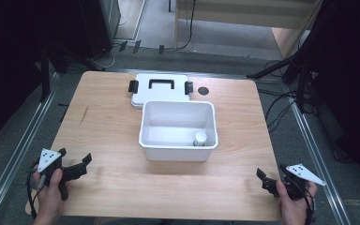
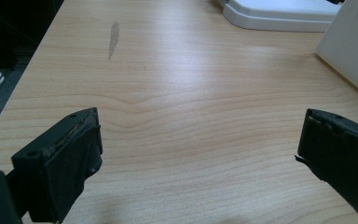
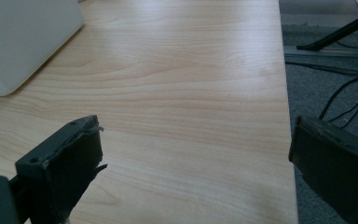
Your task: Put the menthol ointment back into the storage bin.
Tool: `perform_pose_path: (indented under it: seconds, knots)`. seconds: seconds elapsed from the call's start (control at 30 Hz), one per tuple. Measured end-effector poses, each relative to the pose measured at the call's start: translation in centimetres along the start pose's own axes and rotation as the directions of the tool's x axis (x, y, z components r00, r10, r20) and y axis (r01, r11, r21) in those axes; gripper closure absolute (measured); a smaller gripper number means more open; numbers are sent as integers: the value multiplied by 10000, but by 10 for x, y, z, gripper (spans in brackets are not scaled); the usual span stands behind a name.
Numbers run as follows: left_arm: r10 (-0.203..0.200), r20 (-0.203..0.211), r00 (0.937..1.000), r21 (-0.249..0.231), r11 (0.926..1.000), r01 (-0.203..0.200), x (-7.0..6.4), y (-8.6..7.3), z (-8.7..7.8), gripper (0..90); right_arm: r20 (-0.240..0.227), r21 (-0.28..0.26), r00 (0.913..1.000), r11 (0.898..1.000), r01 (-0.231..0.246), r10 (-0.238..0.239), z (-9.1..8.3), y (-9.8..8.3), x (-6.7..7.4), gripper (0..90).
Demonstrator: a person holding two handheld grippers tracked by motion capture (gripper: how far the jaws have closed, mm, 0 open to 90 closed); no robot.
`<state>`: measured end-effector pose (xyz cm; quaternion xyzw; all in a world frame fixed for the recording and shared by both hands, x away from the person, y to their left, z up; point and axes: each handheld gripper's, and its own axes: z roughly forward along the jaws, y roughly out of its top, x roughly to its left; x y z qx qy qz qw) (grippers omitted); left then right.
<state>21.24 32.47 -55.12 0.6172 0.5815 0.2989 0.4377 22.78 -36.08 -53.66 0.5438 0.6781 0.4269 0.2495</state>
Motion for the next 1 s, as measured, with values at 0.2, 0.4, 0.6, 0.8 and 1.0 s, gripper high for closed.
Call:
perform_pose_path:
  seconds: [0.2,0.4,0.6,0.8,1.0]
  knots:
    - [3,11,10000,-4,10000,-3,0,0,0,3,72,-263,9996,9993,-261,263,-7,-9,-3,29]
    - [-6,8,10000,22,10000,6,-1,0,0,3,241,-226,9988,9988,-423,429,-2,-12,-4,32]
    - [52,7,10000,33,10000,-52,-1,0,1,3,146,-277,9978,9975,-643,648,0,-11,-6,32]
    - [63,-8,10000,35,10000,-63,-1,0,1,3,205,-81,9964,9966,-815,817,2,-10,-7,34]
    - [74,-2,10000,54,10000,-74,-1,0,1,3,289,90,9974,9978,-662,659,5,-9,-5,35]
